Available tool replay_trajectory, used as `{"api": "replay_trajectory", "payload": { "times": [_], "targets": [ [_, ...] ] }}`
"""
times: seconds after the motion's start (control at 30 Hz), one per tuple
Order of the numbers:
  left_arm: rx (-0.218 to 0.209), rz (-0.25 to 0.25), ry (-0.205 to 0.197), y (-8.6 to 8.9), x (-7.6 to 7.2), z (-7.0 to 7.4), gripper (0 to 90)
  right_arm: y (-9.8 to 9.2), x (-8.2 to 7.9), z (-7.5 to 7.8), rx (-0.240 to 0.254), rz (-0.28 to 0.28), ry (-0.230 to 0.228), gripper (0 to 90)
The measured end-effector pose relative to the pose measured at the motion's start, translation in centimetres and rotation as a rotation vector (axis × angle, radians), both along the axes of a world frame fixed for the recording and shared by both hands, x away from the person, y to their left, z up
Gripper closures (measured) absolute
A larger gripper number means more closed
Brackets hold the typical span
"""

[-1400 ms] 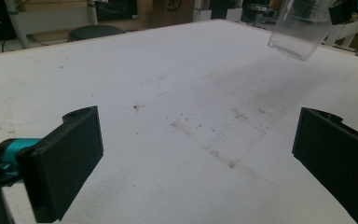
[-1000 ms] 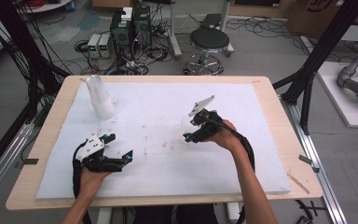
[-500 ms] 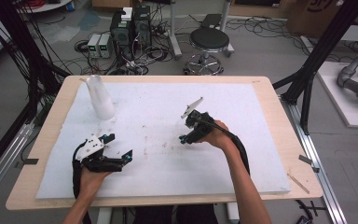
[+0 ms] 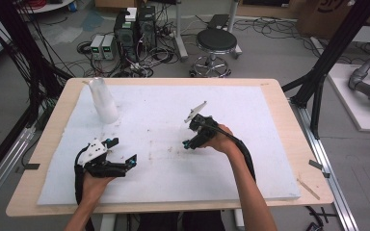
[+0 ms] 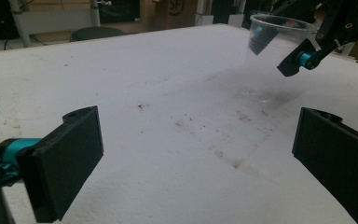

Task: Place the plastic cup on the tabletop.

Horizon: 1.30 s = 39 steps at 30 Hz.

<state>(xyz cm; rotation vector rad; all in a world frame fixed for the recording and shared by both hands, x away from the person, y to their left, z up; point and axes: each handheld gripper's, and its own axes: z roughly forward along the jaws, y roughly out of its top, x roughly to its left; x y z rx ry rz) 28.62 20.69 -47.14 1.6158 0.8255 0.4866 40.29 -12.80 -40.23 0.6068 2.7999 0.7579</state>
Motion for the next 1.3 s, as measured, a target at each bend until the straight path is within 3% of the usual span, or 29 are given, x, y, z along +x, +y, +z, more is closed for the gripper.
{"api": "replay_trajectory", "payload": {
  "times": [0.07, 0.2, 0.47, 0.63, 0.8, 0.93, 1.07, 1.3],
  "targets": [
    [-0.001, 0.0, 0.001, 0.0, 0.0, 0.0, 1.8, 0.1, 0.1, -0.3, -0.019, -0.004, 0.003, 19.8],
    [-0.003, -0.002, 0.004, 0.0, 0.0, 0.0, 1.8, 0.2, 0.0, -0.5, -0.023, -0.009, 0.002, 19.0],
    [-0.005, -0.006, 0.008, 0.1, 0.1, 0.0, 1.8, -1.3, -0.4, -0.6, 0.027, -0.05, -0.012, 18.9],
    [0.0, -0.004, 0.007, 0.0, 0.1, 0.0, 1.8, -3.1, -1.8, -0.7, 0.092, -0.084, -0.039, 18.9],
    [0.004, 0.002, 0.01, 0.0, 0.1, 0.0, 1.8, -5.5, -3.8, -0.9, 0.208, -0.109, -0.091, 18.9],
    [0.009, 0.002, 0.014, 0.0, 0.2, 0.0, 1.8, -8.0, -6.1, -1.4, 0.317, -0.151, -0.19, 18.9],
    [0.012, 0.013, 0.012, -0.1, 0.1, 0.0, 1.8, -11.0, -8.3, -2.5, 0.447, -0.194, -0.225, 18.9],
    [0.025, 0.019, 0.02, -0.2, 0.2, 0.0, 1.8, -14.3, -9.9, -3.7, 0.552, -0.31, -0.298, 19.0]
  ]
}}
